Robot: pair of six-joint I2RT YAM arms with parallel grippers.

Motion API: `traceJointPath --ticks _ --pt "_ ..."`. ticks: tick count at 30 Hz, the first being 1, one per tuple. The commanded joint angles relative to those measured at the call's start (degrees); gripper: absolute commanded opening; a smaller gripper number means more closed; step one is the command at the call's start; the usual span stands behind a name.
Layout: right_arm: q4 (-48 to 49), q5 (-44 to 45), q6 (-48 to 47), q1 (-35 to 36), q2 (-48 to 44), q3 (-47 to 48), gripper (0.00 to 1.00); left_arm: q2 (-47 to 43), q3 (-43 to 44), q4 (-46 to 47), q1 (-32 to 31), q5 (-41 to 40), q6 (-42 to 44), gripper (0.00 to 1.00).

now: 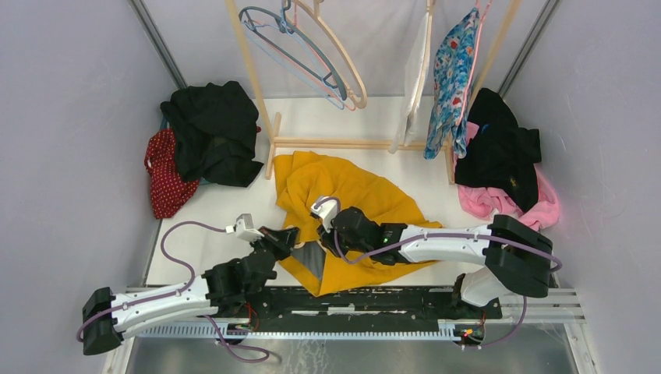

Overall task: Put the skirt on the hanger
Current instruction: Hang the skirt on the hanger.

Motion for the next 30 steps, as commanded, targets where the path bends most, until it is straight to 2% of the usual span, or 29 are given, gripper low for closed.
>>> traceJointPath --ticks 1,24,27,30 --pt "3.17 -3.64 1.0 -0.09 -1.3 0.62 0.3 0.92 1.54 -1.05 -0.59 0.65 -0.04 0.03" --pt "-0.92 -2.2 1.23 -0.11 6.01 6.23 0.3 -1.06 3.02 -2.11 -0.63 0.63 1.67 0.03" --pt "-2.44 -3.17 0.71 -0.09 6.8 7.32 0.22 -1.53 3.19 -2.13 -0.63 0.58 2.07 0.03" --pt "-3.58 -5.11 0.66 -0.09 7.58 8.15 0.18 -1.73 3.64 -2.28 -0.63 0.52 2.52 0.03"
